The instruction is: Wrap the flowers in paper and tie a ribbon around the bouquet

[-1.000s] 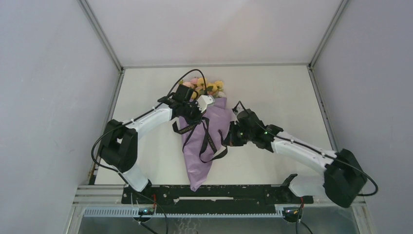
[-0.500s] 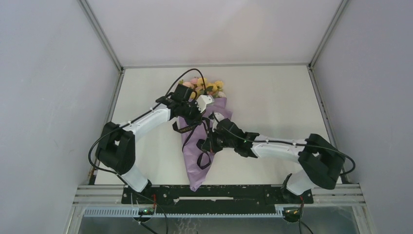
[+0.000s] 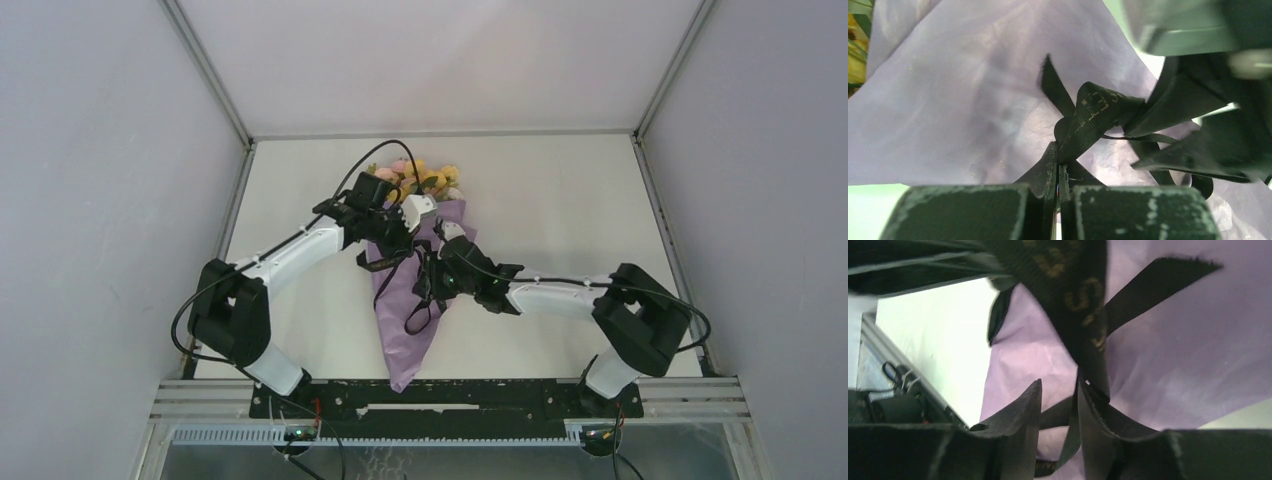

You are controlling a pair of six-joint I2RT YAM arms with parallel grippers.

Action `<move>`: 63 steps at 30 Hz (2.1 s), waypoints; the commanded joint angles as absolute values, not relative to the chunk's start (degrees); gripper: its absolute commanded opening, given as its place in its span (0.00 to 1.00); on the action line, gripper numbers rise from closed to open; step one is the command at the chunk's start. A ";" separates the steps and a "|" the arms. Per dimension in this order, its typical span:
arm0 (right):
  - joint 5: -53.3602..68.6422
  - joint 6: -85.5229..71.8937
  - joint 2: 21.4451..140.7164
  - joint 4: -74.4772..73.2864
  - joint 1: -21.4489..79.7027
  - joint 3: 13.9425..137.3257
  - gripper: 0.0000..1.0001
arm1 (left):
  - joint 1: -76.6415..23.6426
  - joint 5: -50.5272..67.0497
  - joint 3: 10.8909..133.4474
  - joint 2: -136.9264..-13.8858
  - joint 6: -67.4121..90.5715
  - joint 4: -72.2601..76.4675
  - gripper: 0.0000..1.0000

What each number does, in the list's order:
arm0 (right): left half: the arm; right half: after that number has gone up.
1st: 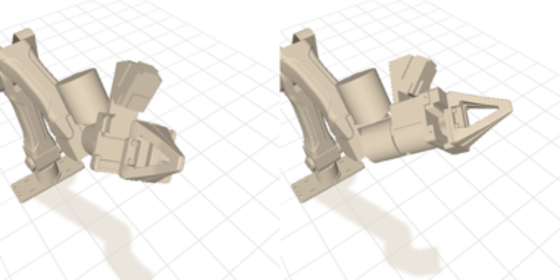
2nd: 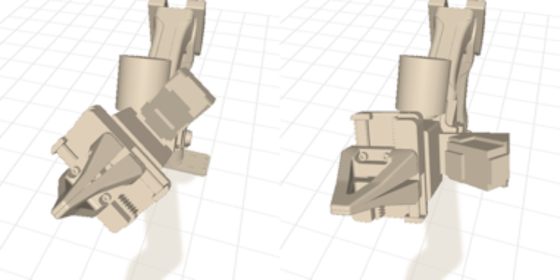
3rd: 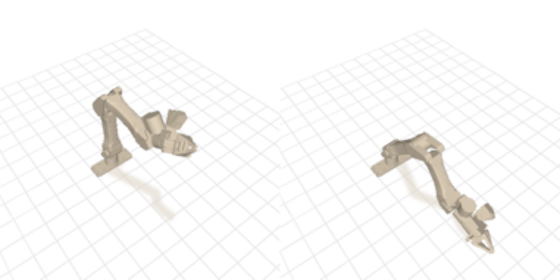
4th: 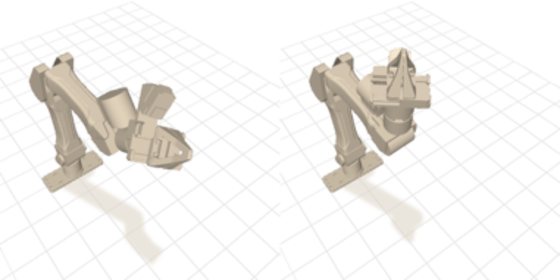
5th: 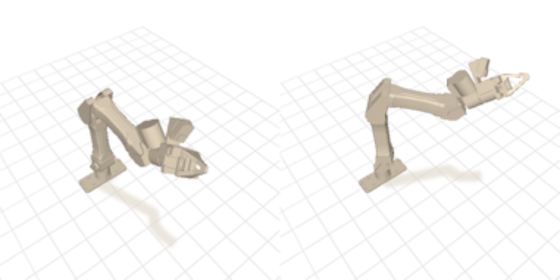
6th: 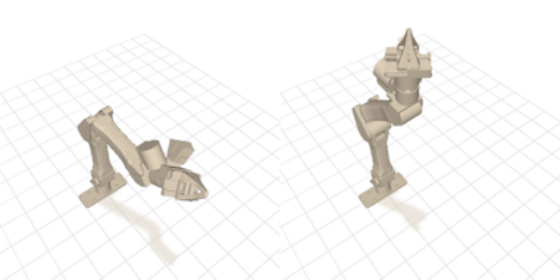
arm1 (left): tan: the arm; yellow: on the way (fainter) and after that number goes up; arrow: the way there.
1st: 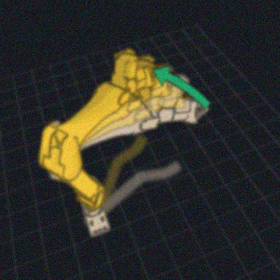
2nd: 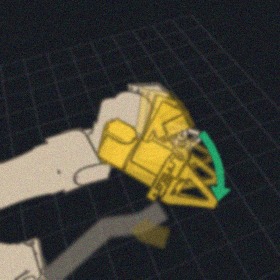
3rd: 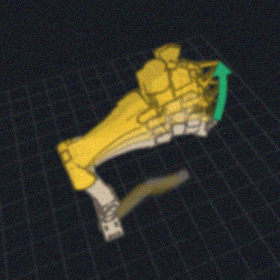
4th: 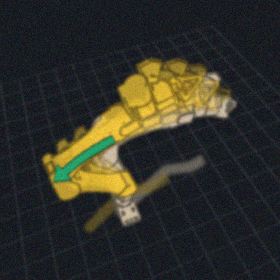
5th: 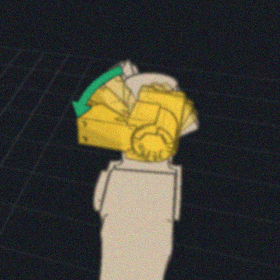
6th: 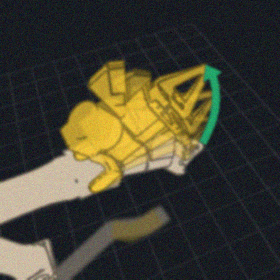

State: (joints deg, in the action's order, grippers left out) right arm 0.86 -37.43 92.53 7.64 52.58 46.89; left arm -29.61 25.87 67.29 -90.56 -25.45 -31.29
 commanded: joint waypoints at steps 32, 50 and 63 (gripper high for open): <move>20.33 -33.93 103.34 -6.99 41.40 66.73 0.50 | -33.51 25.12 55.15 -85.10 -37.65 -33.15 0.00; 7.23 -32.63 111.43 -17.73 45.38 73.06 0.30 | -33.57 23.78 54.42 -85.26 -38.84 -33.86 0.03; 10.56 -31.95 107.62 -14.50 41.86 69.35 0.00 | -27.58 20.95 60.39 -81.41 -62.31 -55.48 0.75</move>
